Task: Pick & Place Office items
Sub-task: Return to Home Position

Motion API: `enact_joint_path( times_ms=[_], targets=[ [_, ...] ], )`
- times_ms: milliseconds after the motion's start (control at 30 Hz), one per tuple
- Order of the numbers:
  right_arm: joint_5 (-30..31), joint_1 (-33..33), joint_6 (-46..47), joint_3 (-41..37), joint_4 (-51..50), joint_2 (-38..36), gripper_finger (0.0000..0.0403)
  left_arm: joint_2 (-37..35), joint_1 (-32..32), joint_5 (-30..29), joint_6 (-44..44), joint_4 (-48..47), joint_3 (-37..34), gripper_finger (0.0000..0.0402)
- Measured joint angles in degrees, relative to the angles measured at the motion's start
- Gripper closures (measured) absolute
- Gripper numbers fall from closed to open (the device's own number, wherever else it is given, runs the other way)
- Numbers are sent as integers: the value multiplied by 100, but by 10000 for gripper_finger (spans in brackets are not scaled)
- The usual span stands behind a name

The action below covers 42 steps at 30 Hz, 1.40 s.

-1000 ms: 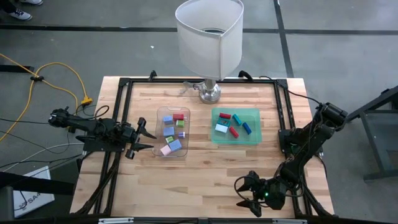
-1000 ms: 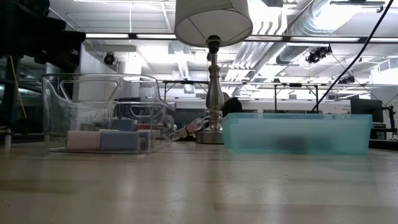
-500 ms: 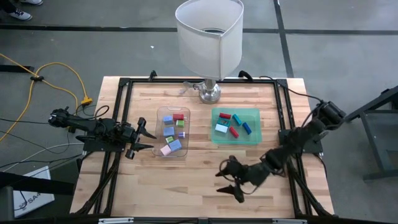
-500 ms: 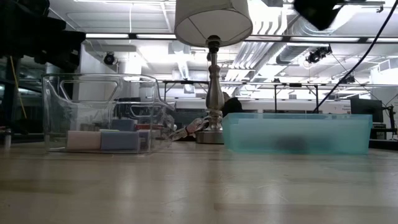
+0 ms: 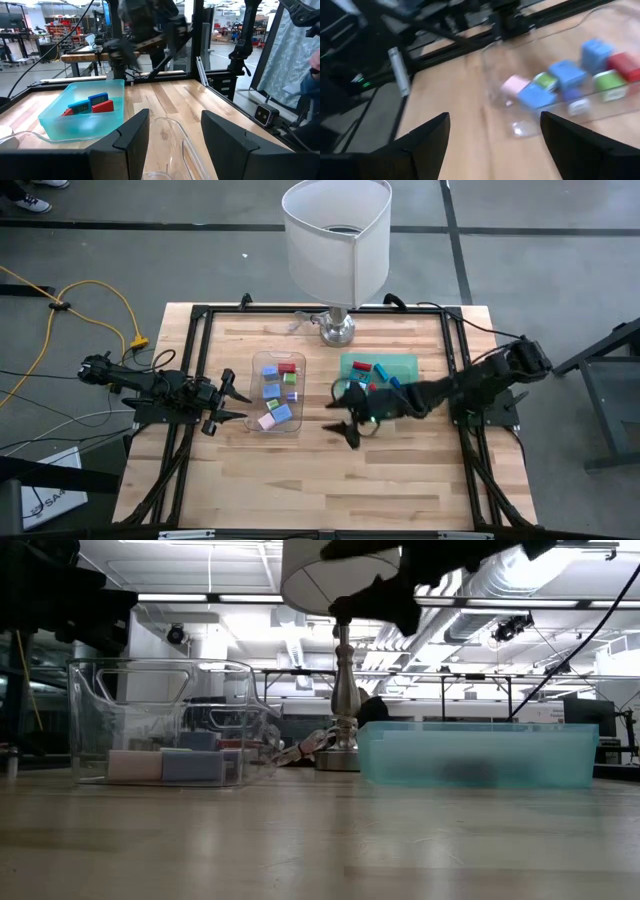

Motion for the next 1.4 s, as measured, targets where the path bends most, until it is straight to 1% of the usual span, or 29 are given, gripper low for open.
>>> enact_joint_path(
  times_ms=[200,333,433,533,600,667,833,1000,1067,1133,1200,1333,1400],
  targets=[
    [-198,-752,-607,0,144,-1,105,0,0,0,0,0,1,229],
    [-522,-1225,-1044,0,312,-2,105,0,0,0,0,0,0,229],
    [-1209,-1554,-1298,0,488,0,105,0,0,0,0,0,0,229],
    [-2197,-1884,-1532,0,795,-1,105,0,0,0,-2,0,1,229],
    [-2729,-2095,-1614,0,979,-2,105,0,0,0,-1,1,0,229],
    [-3021,-2313,-1641,0,1011,-2,105,0,1,0,-1,0,0,229],
    [-3460,-2892,-1641,0,810,-2,105,0,0,0,-1,1,0,229],
    [-4191,-3391,-1694,0,508,-2,105,0,1,0,0,0,-1,229],
    [-4239,-3518,-1706,-4,306,-85,105,0,0,0,0,0,1,229],
    [-4037,-3595,-1744,-60,89,-254,105,0,0,0,-1,0,1,229],
    [-3628,-3601,-1834,-222,-29,-570,105,0,0,0,0,4,-1,229],
    [-2674,-3541,-1985,-776,-132,-1388,105,0,0,-2,0,29,0,229],
    [-2295,-3475,-1989,-1084,-175,-1793,105,0,0,-3,0,32,-1,229]
  ],
)
